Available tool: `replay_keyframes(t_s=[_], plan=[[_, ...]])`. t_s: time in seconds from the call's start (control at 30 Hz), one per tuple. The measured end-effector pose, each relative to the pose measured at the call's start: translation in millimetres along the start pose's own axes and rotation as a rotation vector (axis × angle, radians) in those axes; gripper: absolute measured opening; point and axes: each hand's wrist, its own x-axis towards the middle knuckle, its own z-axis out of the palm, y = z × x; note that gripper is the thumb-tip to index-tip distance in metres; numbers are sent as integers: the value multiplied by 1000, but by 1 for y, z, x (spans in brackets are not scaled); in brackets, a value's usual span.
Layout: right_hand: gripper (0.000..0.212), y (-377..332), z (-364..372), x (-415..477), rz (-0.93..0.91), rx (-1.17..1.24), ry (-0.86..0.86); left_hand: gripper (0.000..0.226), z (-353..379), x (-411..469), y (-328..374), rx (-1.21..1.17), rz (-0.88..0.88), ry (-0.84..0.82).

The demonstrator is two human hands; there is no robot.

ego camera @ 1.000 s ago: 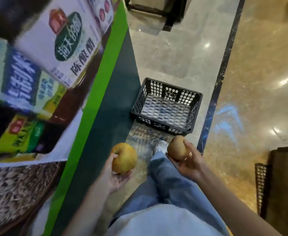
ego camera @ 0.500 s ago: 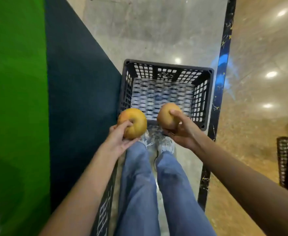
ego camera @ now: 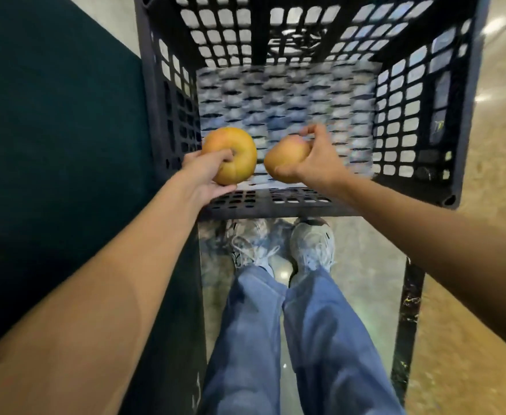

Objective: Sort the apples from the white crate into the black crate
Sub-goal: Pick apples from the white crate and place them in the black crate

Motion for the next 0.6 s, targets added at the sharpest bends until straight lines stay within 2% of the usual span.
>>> replay_keyframes(t_s=[0.1, 0.3, 0.47, 0.6], plan=[[95, 12, 19, 36, -46, -245, -49, 62, 4, 33, 0, 86, -28, -13], [86, 29, 42, 75, -108, -607, -73, 63, 15, 79, -4, 294, 29, 1], [79, 46, 50, 95, -208, -709, -73, 63, 16, 109, -16, 321, 120, 48], [74, 59, 57, 105, -270, -774, -20, 66, 13, 126, -20, 260, 125, 90]])
